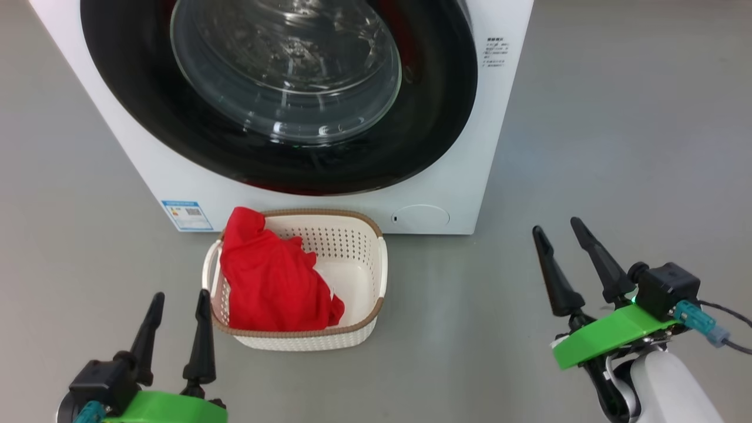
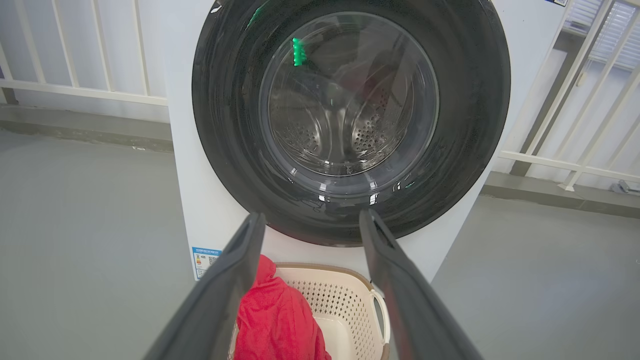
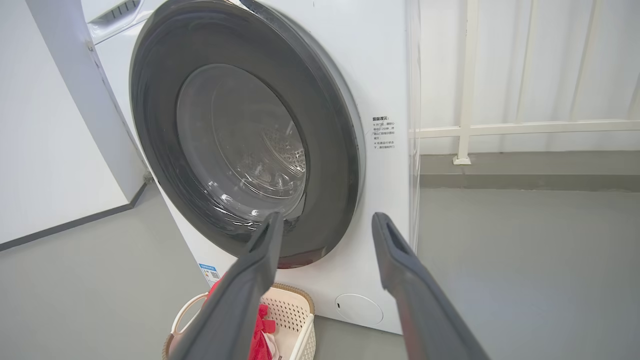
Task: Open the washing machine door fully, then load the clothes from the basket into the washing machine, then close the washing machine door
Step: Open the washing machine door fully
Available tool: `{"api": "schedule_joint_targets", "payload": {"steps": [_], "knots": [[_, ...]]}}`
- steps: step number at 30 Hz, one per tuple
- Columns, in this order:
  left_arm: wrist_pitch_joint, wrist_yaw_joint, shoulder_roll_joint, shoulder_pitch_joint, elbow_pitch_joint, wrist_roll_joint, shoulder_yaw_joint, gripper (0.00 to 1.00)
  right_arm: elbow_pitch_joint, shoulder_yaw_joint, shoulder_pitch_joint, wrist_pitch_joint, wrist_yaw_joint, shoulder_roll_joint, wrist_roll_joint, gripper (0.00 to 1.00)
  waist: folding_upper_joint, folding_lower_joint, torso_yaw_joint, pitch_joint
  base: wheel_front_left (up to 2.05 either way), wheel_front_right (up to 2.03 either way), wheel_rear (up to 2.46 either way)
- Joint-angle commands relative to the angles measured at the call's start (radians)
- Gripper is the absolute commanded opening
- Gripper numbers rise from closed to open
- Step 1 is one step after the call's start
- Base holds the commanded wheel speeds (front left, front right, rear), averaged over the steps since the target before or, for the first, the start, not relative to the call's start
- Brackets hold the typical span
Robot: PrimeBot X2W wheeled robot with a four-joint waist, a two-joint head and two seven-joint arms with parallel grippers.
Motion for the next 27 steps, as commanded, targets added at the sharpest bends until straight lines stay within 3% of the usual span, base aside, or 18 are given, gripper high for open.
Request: {"api": "schedule_joint_targets", "payload": {"steps": [1, 3, 4, 5, 13, 27], "knots": [[-0.008, -0.002, 0.017, -0.044, -0.031, 0.014, 0.026, 1.00, -0.027, 0.015, -0.040, -0.012, 0.002, -0.008, 0.010, 0.42, 0.0000, 0.0000, 0.008, 0.016, 0.00, 0.00, 0.00], [-0.008, -0.002, 0.017, -0.048, -0.035, 0.016, 0.024, 1.00, -0.032, 0.013, -0.054, -0.012, 0.002, -0.015, 0.012, 0.23, 0.0000, 0.0000, 0.013, 0.027, 0.00, 0.00, 0.00], [-0.008, -0.002, 0.017, -0.050, -0.038, 0.017, 0.023, 1.00, -0.034, 0.012, -0.061, -0.012, 0.002, -0.017, 0.014, 0.02, 0.0000, 0.0000, 0.015, 0.033, 0.00, 0.00, 0.00], [-0.008, -0.002, 0.017, -0.052, -0.041, 0.018, 0.022, 1.00, -0.036, 0.010, -0.069, -0.012, 0.002, -0.020, 0.016, 0.00, 0.0000, 0.0000, 0.018, 0.039, 0.00, 0.00, 0.00], [-0.008, -0.003, 0.017, -0.070, -0.060, 0.016, 0.012, 1.00, -0.056, -0.023, -0.133, -0.012, 0.002, -0.038, 0.125, 0.00, 0.0000, 0.0000, 0.039, 0.084, 0.00, 0.00, 0.00], [-0.008, -0.003, 0.017, -0.112, -0.096, 0.013, 0.006, 1.00, -0.049, -0.045, -0.283, -0.012, 0.002, -0.134, 0.281, 0.00, 0.0000, 0.0000, 0.068, 0.183, 0.00, 0.00, 0.00]]}}
